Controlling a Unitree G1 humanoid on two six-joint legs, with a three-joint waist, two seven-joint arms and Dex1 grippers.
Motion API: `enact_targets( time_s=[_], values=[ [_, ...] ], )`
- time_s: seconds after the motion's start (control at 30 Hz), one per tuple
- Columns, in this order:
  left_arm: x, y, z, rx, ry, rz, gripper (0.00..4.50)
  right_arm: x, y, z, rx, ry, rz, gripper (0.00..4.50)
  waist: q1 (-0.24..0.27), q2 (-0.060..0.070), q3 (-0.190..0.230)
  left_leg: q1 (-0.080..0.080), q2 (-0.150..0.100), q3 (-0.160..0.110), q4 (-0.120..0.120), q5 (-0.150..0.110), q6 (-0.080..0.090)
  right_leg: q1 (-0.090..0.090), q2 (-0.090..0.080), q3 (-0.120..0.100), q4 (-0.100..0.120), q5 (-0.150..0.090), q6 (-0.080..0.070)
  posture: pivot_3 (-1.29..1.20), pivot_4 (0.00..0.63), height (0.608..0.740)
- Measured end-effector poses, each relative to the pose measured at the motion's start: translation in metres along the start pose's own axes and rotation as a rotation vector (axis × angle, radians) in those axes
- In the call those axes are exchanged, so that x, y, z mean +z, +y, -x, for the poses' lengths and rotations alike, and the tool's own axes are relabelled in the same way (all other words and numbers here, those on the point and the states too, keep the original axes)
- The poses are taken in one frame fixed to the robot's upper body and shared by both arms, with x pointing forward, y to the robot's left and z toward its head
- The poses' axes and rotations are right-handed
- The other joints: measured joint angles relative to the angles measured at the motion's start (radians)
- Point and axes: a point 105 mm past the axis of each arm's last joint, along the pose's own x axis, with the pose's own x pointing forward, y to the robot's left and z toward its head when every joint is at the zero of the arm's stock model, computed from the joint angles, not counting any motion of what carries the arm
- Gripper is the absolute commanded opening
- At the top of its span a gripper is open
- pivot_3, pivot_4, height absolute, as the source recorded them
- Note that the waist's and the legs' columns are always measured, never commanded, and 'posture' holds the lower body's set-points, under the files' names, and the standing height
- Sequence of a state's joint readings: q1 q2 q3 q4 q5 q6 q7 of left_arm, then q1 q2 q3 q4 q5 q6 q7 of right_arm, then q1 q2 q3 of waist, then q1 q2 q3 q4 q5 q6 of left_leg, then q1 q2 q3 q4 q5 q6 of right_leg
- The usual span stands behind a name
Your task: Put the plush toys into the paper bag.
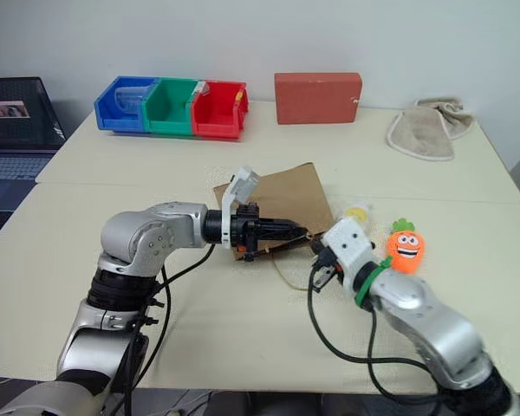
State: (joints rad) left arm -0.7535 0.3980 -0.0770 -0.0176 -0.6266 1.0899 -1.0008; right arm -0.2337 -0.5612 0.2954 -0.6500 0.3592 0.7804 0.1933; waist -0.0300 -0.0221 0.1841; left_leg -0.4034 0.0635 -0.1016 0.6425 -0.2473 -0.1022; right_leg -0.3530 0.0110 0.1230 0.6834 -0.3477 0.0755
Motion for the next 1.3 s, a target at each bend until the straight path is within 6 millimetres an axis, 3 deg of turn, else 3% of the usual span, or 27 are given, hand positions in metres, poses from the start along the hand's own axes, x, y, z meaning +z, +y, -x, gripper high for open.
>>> enact_targets(
  time_s=[0.3,0.57,0.97,1.17,1.3],
  values=[
    [0.014,-0.001,-0.002,0.007,-0.034,0.088,0.00,-0.005,0.002,-0.035,-0.085,-0.014,0.013,0.02,-0.003,0.001,0.001,0.001,0.000,-0.001,0.001,0.001,-0.001,-0.001,0.000,-0.001,0.007,0.000,0.000,0.00,0.150,0.740],
    [0.018,-0.002,-0.002,0.005,-0.046,0.122,0.00,-0.006,0.001,-0.045,-0.130,-0.029,0.023,0.02,-0.003,0.001,0.001,0.001,0.000,-0.002,0.001,0.001,-0.002,-0.001,0.000,-0.002,0.007,0.000,0.000,0.00,0.150,0.740],
    [0.024,-0.003,0.001,0.017,-0.067,0.163,0.00,-0.022,0.003,-0.068,-0.189,0.006,0.004,0.02,-0.004,0.002,0.001,0.001,0.000,-0.002,0.000,0.002,-0.003,-0.001,0.000,-0.002,0.008,0.000,0.000,0.00,0.150,0.740],
    [0.027,-0.002,0.004,0.020,-0.075,0.183,0.00,-0.031,0.014,-0.083,-0.175,0.023,-0.069,0.02,-0.006,0.002,0.001,0.001,0.000,-0.002,0.000,0.003,-0.005,-0.001,0.000,-0.002,0.008,0.000,0.000,0.00,0.150,0.740],
    [0.043,0.003,0.011,0.055,-0.104,0.127,0.00,-0.030,0.014,-0.085,-0.181,0.022,-0.094,0.02,-0.006,0.002,0.001,0.002,0.000,-0.003,-0.001,0.003,-0.005,-0.001,0.000,-0.002,0.008,0.000,0.000,0.00,0.150,0.740]
  ],
)
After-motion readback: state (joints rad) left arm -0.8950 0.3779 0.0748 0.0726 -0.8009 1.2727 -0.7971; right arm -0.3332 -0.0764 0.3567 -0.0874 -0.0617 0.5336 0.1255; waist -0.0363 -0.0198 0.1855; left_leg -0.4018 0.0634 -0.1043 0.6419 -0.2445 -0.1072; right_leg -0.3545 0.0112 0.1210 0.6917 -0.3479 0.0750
